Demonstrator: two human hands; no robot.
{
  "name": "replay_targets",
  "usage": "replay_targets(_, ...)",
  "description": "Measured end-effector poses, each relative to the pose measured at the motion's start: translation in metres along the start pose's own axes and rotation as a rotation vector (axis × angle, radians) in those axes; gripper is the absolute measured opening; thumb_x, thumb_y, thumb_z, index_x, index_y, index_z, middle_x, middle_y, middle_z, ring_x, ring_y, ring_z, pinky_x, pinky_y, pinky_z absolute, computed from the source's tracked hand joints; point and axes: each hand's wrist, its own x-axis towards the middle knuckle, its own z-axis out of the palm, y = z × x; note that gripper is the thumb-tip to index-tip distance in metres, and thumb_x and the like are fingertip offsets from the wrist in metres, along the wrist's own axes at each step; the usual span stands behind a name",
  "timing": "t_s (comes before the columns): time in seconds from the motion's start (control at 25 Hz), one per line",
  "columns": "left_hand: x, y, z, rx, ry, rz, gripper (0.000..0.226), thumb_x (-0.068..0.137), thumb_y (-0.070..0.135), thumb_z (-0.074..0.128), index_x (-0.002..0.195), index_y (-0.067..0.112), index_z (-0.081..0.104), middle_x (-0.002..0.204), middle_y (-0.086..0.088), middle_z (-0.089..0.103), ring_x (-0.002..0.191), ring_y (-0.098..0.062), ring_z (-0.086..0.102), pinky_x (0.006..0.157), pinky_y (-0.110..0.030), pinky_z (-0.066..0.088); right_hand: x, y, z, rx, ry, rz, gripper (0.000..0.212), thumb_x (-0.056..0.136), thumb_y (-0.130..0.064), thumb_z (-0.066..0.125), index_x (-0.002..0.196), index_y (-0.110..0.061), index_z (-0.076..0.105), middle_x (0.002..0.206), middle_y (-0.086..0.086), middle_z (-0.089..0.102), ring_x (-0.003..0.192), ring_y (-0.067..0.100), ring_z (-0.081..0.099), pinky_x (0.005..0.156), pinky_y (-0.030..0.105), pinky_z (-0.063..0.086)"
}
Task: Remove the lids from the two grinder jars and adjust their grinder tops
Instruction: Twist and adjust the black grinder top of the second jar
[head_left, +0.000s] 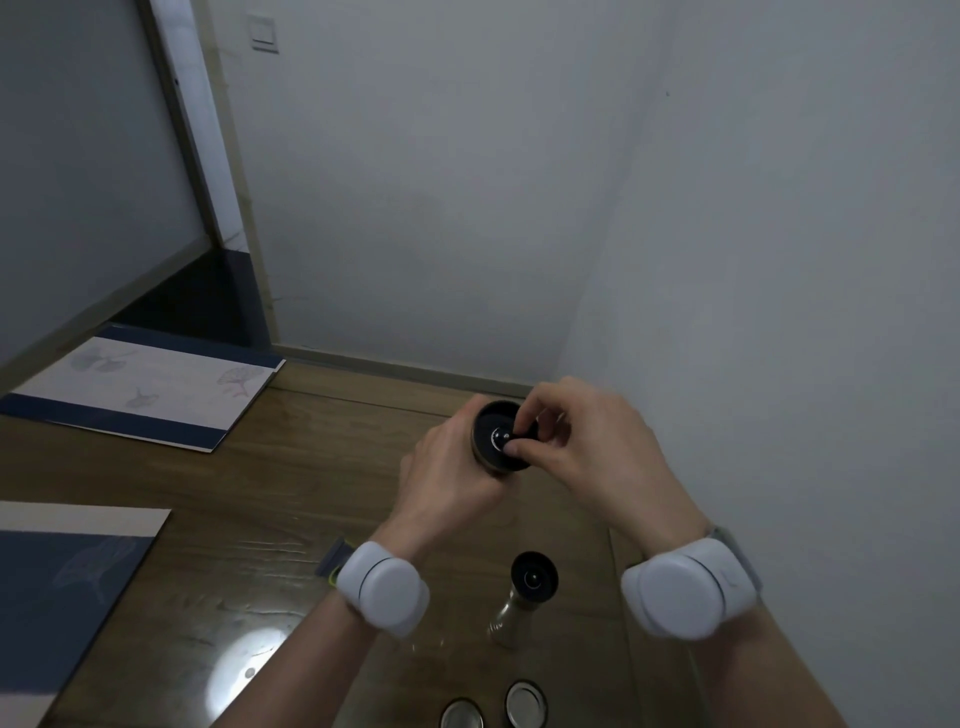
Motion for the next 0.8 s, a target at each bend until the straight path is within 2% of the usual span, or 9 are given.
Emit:
replay_targets(0.16, -0.001, 0.001, 0.0, -0.004, 0.013, 0.017, 0.049, 0.066, 0.036, 0.071, 0.111, 0.045, 0.053, 0.096, 0.011, 0.074, 0.099, -0.027, 0.071, 0.078, -0.042, 0.057, 0.001, 0.003, 0.001, 0.0, 0.026, -0.039, 0.021, 0.077, -0.042, 0.082, 0.08, -0.036, 0.062, 0.08, -0.012, 0.057, 0.076, 0.007, 0.056, 0.062, 0.025, 0.036)
replay_targets(0.32, -0.001, 0.003, 0.0, -0.014, 0.056, 0.012, 0.044, 0.071, 0.037, 0.075, 0.11, 0.042, 0.055, 0.095, 0.012, 0.074, 0.097, -0.025, 0.071, 0.081, -0.045, 0.059, -0.004, 0.002, 0.007, 0.03, 0.081, -0.028, 0.023, 0.079, -0.042, 0.08, 0.075, -0.035, 0.059, 0.081, -0.012, 0.055, 0.076, 0.004, 0.056, 0.06, 0.022, 0.034)
replay_targets(0.44, -0.001, 0.004, -0.002, -0.014, 0.073, 0.03, 0.044, 0.073, 0.036, 0.077, 0.111, 0.041, 0.056, 0.096, 0.012, 0.074, 0.097, -0.024, 0.071, 0.08, -0.044, 0.059, -0.006, 0.0, 0.009, 0.063, 0.135, -0.026, 0.024, 0.079, -0.038, 0.082, 0.079, -0.035, 0.058, 0.082, -0.011, 0.056, 0.074, 0.004, 0.058, 0.06, 0.02, 0.036)
replay_targets(0.56, -0.001, 0.006, -0.003, -0.008, 0.073, 0.03, 0.043, 0.073, 0.034, 0.077, 0.111, 0.04, 0.057, 0.095, 0.011, 0.075, 0.098, -0.025, 0.071, 0.079, -0.042, 0.058, -0.006, 0.001, 0.006, 0.11, 0.137, -0.015, 0.023, 0.076, -0.035, 0.084, 0.083, -0.035, 0.063, 0.082, -0.011, 0.057, 0.072, 0.005, 0.06, 0.063, 0.024, 0.044)
replay_targets(0.8, -0.004, 0.007, 0.0, -0.01, 0.069, 0.062, 0.045, 0.069, 0.041, 0.072, 0.111, 0.041, 0.057, 0.094, 0.012, 0.074, 0.096, -0.023, 0.072, 0.077, -0.042, 0.058, -0.005, 0.003, -0.002, 0.15, 0.067, -0.015, 0.019, 0.074, -0.036, 0.085, 0.078, -0.035, 0.067, 0.083, -0.01, 0.058, 0.076, 0.009, 0.061, 0.072, 0.039, 0.055)
